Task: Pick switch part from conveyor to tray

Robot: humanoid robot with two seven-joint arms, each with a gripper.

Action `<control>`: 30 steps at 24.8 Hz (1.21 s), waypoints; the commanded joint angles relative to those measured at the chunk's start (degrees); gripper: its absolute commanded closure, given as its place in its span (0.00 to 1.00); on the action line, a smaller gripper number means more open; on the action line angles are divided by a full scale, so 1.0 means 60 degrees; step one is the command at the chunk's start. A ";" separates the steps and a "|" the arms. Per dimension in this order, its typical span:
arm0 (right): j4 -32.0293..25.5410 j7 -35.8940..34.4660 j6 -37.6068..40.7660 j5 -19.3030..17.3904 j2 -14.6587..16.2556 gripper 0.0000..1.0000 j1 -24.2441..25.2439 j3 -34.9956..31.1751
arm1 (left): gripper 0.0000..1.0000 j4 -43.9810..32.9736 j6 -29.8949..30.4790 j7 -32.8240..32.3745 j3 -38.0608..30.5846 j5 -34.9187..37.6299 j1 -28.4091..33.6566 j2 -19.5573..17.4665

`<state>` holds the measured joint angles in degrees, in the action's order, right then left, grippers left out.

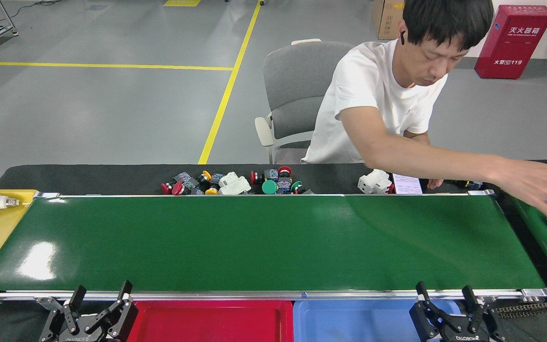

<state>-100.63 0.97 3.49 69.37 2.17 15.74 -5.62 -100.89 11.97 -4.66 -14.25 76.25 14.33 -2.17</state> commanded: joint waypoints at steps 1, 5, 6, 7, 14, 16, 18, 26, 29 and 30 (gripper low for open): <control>-0.0146 -0.0132 0.0004 -0.0004 0.0063 0.01 -0.0060 -0.0045 | 0.00 -0.0133 0.0026 0.0103 -0.0012 -0.0008 -0.0030 -0.0135; -0.0146 -0.0132 0.0004 -0.0004 0.0077 0.01 -0.0060 -0.0045 | 0.00 -0.0133 0.0041 0.0703 -0.0056 -0.0008 0.0014 -0.0062; -0.0146 -0.0132 0.0004 -0.0004 0.0077 0.01 -0.0060 -0.0045 | 0.00 -0.0133 0.0026 0.0718 -0.0100 -0.0008 0.0014 -0.0033; -0.0146 -0.0132 0.0004 -0.0004 0.0077 0.01 -0.0060 -0.0045 | 0.00 -0.0133 0.0041 0.0703 -0.0100 -0.0008 0.0028 -0.0062; -0.0146 -0.0103 -0.0069 -0.0004 0.0063 0.01 -0.0103 -0.0045 | 0.00 -0.0133 0.0041 0.0703 -0.0115 -0.0022 0.0072 -0.0106; -0.0146 -0.0001 -0.0274 0.0040 0.0195 0.01 -0.0235 -0.0059 | 0.00 -0.0133 0.0055 0.0703 -0.0071 -0.0081 0.0043 -0.0004; -0.0132 0.0424 -0.0831 0.0055 0.0546 0.01 -0.0499 -0.0059 | 0.00 -0.0133 0.0041 0.0689 -0.0027 -0.0066 0.0058 0.0011; 0.0264 0.2138 -0.1754 0.0055 0.1191 0.01 -0.1656 -0.0045 | 0.00 -0.0133 0.0055 0.0571 0.0222 0.0007 0.0160 -0.0165; 0.0879 0.2255 -0.1783 0.0026 0.1176 0.02 -0.2022 -0.0030 | 0.00 -0.0133 0.0041 0.0571 0.0207 0.0007 0.0175 -0.0033; 0.1157 0.2270 -0.1798 0.0026 0.1161 0.02 -0.2242 -0.0030 | 0.00 -0.0133 0.0026 0.0571 0.0207 0.0007 0.0175 -0.0019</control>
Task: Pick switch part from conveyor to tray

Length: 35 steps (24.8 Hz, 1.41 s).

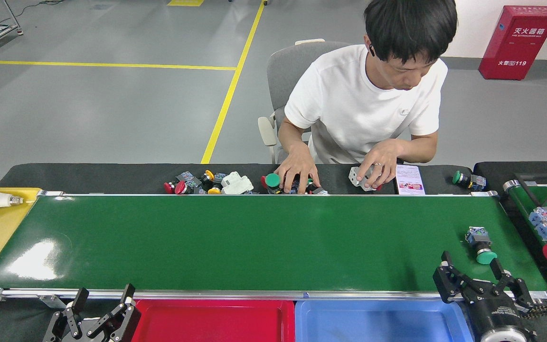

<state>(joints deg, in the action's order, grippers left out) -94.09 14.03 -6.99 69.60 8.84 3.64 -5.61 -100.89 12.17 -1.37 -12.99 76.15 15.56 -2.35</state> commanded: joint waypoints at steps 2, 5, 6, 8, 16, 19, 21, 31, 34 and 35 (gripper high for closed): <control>0.0638 0.0094 -0.0066 -0.0027 0.0049 0.02 -0.0606 -0.0031 | 0.00 -0.0133 -0.0006 0.0022 -0.0003 0.0009 -0.0015 0.0011; 0.1224 0.0094 -0.0051 -0.0042 0.0079 0.02 -0.1060 -0.0017 | 0.00 -0.0133 -0.0006 0.0022 -0.0003 0.0023 -0.0015 0.0011; 0.1414 0.0094 -0.0051 -0.0027 0.0108 0.02 -0.1207 0.0013 | 0.00 -0.0133 -0.0021 0.0022 -0.0003 0.0023 -0.0015 0.0011; 0.1810 0.0094 -0.0036 -0.0013 0.0064 0.02 -0.1485 0.0086 | 0.00 -0.0133 -0.0021 0.0008 -0.0003 0.0023 -0.0015 0.0011; 0.2469 0.0050 0.0081 -0.0057 0.0137 0.81 -0.2013 0.1141 | 0.00 -0.0133 -0.0006 -0.0256 0.0012 0.0038 -0.0015 -0.0003; 0.2411 0.0050 0.0081 -0.0071 0.0108 0.84 -0.1998 0.1258 | 0.00 -0.0133 0.0008 -0.0417 -0.0018 -0.0006 -0.0015 0.0041; 0.2323 0.0050 0.0081 -0.0071 0.0064 0.84 -0.2042 0.1258 | 0.00 -0.0133 0.0023 -0.0344 -0.0003 -0.0006 -0.0015 0.0041; -0.0255 0.0094 0.1883 -0.0071 -0.1005 0.84 -0.1822 0.3308 | 0.00 -0.0133 -0.0021 -0.0329 0.0217 0.0551 -0.0103 0.0070; -0.0314 0.0079 0.3024 -0.0071 -0.1357 0.84 -0.1720 0.4670 | 0.00 -0.0133 0.0023 -0.0314 0.0217 0.0521 -0.0191 0.0041; -0.0329 0.0079 0.3421 -0.0071 -0.1371 0.84 -0.1544 0.5008 | 0.00 -0.0133 0.0023 -0.0314 0.0202 0.0536 -0.0206 0.0055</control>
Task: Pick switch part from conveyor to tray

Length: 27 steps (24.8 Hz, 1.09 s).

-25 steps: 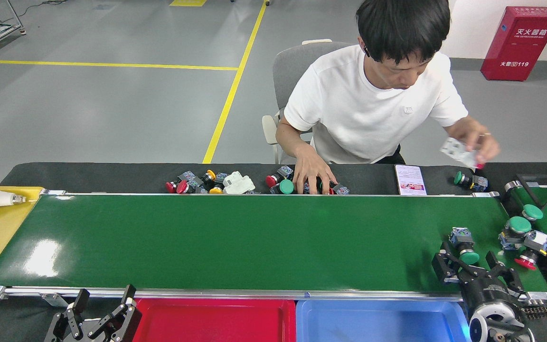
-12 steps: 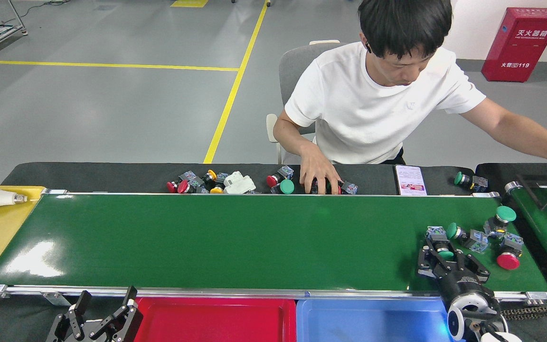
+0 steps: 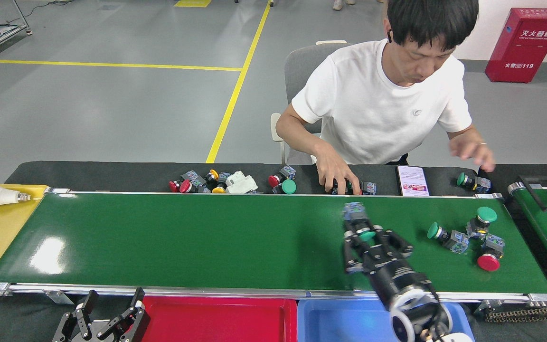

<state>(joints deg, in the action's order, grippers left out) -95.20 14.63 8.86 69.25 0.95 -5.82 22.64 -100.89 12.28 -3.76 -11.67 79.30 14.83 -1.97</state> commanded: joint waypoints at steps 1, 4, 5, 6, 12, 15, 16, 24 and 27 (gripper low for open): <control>-0.0202 -0.0021 0.1248 -0.0014 -0.0056 0.84 0.0340 0.0607 | 0.00 -0.0133 -0.0010 0.0084 -0.0033 0.0010 -0.0128 0.0005; -0.0407 -0.0006 0.2697 0.0001 -0.0042 0.84 0.1365 0.0958 | 0.00 -0.0133 -0.0010 0.0084 -0.0018 -0.0005 -0.0128 0.0020; -0.0422 0.0008 0.3123 0.0001 -0.0027 0.83 0.1600 0.0973 | 0.00 -0.0133 -0.0010 0.0084 -0.0018 -0.0005 -0.0128 0.0035; -0.0422 0.0008 0.3562 0.0030 0.0002 0.76 0.1805 0.0988 | 0.00 -0.0133 0.0005 0.0069 -0.0018 -0.0005 -0.0128 0.0093; -0.0407 0.0008 0.3797 0.0030 -0.0012 0.00 0.1541 0.0958 | 0.00 -0.0133 0.0429 0.0084 -0.0018 -0.0019 -0.0216 0.0122; -0.0363 0.0023 0.3563 0.0045 -0.0071 0.00 0.1365 0.0929 | 0.00 -0.0133 0.0561 0.0099 -0.0033 -0.0019 -0.0216 0.0152; -0.0378 0.0008 0.3401 0.0045 -0.0086 0.00 0.1307 0.0870 | 0.00 -0.0133 0.0547 0.0099 -0.0047 -0.0019 -0.0216 0.0166; -0.0348 -0.0695 -0.2268 0.0074 -0.0232 0.00 -0.0070 -0.1312 | 0.00 -0.0133 0.0224 0.0099 -0.0209 -0.0005 -0.0524 0.0782; -0.0378 -0.1676 -0.3908 0.0133 0.0222 0.00 0.0106 -0.1664 | 0.00 -0.0133 0.0224 0.0099 -0.0223 0.0010 -0.0539 0.0708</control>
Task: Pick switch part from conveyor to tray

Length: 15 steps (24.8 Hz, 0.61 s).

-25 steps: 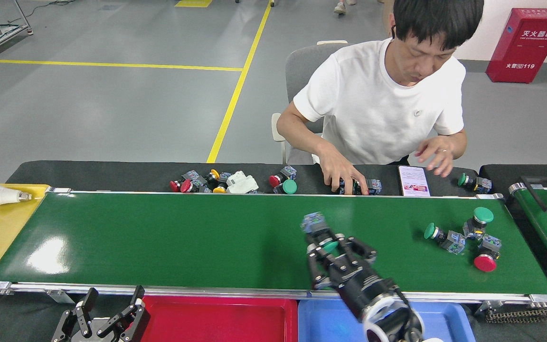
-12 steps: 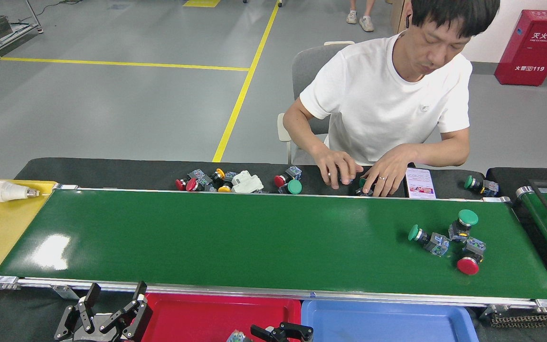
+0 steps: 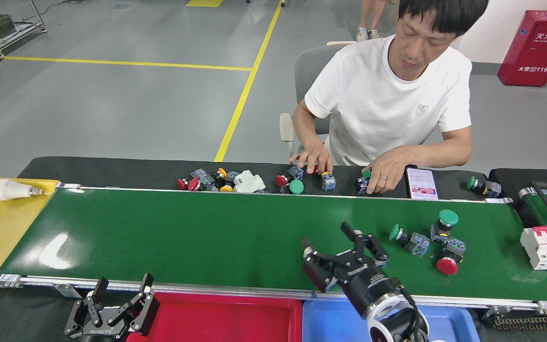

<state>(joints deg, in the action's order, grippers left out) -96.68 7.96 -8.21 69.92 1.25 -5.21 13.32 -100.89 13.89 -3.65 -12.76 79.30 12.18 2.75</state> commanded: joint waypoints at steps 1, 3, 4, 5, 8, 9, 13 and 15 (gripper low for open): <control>-0.0132 -0.0638 -0.1313 0.0022 0.0289 0.00 0.0136 -0.0125 | 0.00 -0.0133 -0.0045 0.0067 -0.0042 0.0011 -0.0112 -0.0092; -0.0205 -0.0682 -0.1752 0.0007 0.0597 0.00 0.0766 -0.0212 | 0.00 -0.0133 -0.0030 0.0082 -0.0056 -0.0003 -0.0126 -0.0107; -0.0205 -0.0682 -0.1782 0.0007 0.0655 0.00 0.0986 -0.0300 | 0.00 -0.0118 -0.0016 0.0082 -0.0071 -0.0003 -0.0126 -0.0107; -0.0234 -0.0711 -0.1767 -0.0007 0.0685 0.00 0.1293 -0.0447 | 0.00 -0.0133 -0.0016 0.0082 -0.0056 -0.0003 -0.0126 -0.0107; -0.0688 -0.0814 -0.1401 -0.0022 0.1065 0.00 0.2158 -0.0579 | 0.00 -0.0133 -0.0001 0.0082 -0.0056 -0.0032 -0.0126 -0.0092; -0.0791 -0.0814 -0.1269 -0.0051 0.1139 0.00 0.2304 -0.0593 | 0.00 -0.0133 -0.0001 0.0082 -0.0071 -0.0018 -0.0112 -0.0092; -0.0791 -0.0946 -0.0947 -0.0051 0.1168 0.00 0.2480 -0.0710 | 0.00 -0.0133 -0.0045 0.0082 -0.0540 -0.0018 -0.0053 -0.0063; -0.0791 -0.0960 -0.0844 -0.0051 0.1109 0.00 0.2539 -0.0696 | 0.00 -0.0103 -0.0074 0.0082 -0.0715 -0.0018 -0.0038 -0.0034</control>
<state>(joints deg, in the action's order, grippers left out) -100.56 2.92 -14.22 69.68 7.83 10.07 9.40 -100.89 13.71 -3.65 -16.47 79.29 12.15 2.56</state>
